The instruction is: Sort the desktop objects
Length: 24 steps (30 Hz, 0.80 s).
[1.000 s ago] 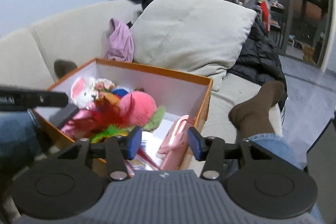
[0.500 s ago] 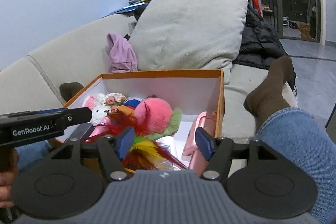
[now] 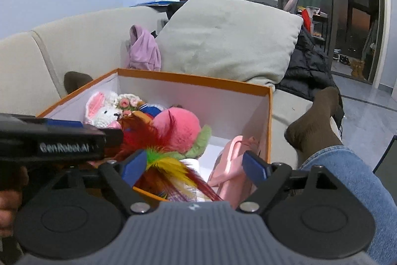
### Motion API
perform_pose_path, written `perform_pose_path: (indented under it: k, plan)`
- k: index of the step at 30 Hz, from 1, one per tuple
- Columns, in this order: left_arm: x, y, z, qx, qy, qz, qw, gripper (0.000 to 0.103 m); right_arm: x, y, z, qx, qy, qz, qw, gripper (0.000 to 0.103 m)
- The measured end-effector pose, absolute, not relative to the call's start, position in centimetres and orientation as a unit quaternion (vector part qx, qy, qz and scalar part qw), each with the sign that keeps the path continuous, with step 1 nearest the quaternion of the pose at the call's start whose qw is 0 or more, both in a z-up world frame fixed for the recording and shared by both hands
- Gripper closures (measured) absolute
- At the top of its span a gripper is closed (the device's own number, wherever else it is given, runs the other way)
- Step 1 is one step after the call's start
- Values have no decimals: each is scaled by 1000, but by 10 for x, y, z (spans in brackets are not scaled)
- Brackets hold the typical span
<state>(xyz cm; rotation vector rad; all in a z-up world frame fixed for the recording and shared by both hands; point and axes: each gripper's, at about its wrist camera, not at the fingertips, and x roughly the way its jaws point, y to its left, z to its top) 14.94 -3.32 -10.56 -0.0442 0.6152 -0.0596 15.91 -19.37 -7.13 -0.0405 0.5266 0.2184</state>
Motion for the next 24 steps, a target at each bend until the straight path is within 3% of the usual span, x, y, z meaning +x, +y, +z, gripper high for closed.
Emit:
perform_pose_path:
  k: [10, 24]
  plan:
    - [153, -37, -113, -17, 286, -4, 958, 16, 158, -191, -76, -26, 241, 98, 965, 14]
    - [154, -38, -114, -15, 282, 6, 959, 15, 156, -190, -79, -25, 229, 98, 968, 12]
